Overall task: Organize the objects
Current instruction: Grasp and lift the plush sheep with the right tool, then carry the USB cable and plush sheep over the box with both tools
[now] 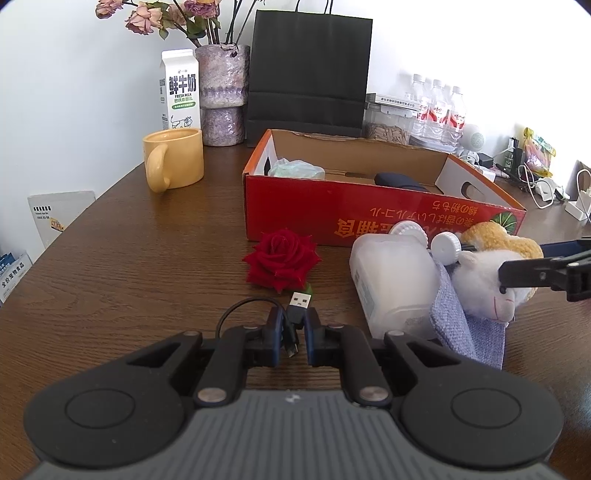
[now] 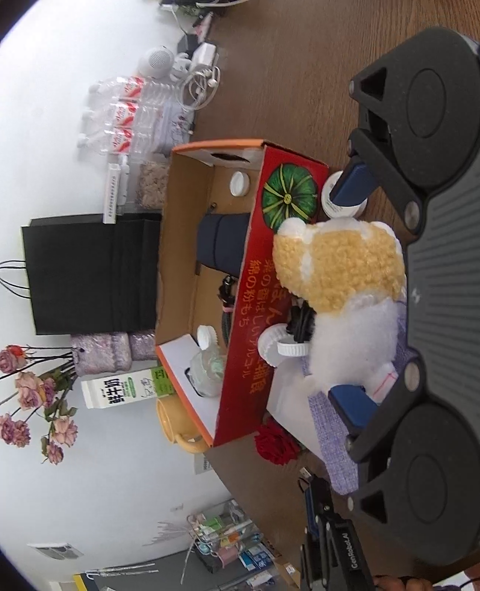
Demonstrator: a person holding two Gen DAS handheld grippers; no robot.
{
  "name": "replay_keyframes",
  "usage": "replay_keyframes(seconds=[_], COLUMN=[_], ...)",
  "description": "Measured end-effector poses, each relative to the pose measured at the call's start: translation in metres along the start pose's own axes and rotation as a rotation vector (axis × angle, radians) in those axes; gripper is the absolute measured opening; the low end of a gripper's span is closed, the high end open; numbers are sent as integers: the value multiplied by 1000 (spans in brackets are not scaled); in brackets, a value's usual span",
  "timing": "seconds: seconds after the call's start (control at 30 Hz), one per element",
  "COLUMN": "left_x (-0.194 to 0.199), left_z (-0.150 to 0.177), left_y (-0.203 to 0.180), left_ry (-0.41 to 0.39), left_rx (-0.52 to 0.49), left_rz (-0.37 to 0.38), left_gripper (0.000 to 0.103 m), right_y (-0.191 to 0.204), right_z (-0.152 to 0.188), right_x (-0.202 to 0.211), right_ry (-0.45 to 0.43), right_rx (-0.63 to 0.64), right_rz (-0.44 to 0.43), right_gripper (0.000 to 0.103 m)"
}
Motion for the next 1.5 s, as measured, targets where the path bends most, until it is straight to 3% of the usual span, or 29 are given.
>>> replay_keyframes(seconds=[0.13,0.3,0.43,0.7,1.07,1.5], left_x=[1,-2,-4,-1,12,19], left_z=[-2,0,1,0,-9,-46], left_y=[-1,1,3,3,-4,-28], left_ry=[-8,-1,3,-9,-45,-121], left_rx=[0,10,11,15,0,-60], left_rz=[3,6,9,10,13,48], left_gripper=[13,13,13,13,13,13], right_y=[4,19,20,17,12,3], right_z=[-4,-4,1,-1,-7,-39], right_x=[-15,-21,-26,-12,10,31], right_ry=[111,137,153,91,25,-92], right_rx=[37,114,83,35,-12,-80], right_rz=[-52,-60,-92,-113,-120,-125], right_gripper=[103,103,103,91,90,90])
Point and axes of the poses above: each gripper's, at about its wrist camera, not at the fingertips, and x roughly against the way its jaws point, y to its left, z to its underside, the point moved 9 cm from there along -x, roughly the way its jaws point, and after that the axes turned 14 degrees about z, right-handed, at the moved point
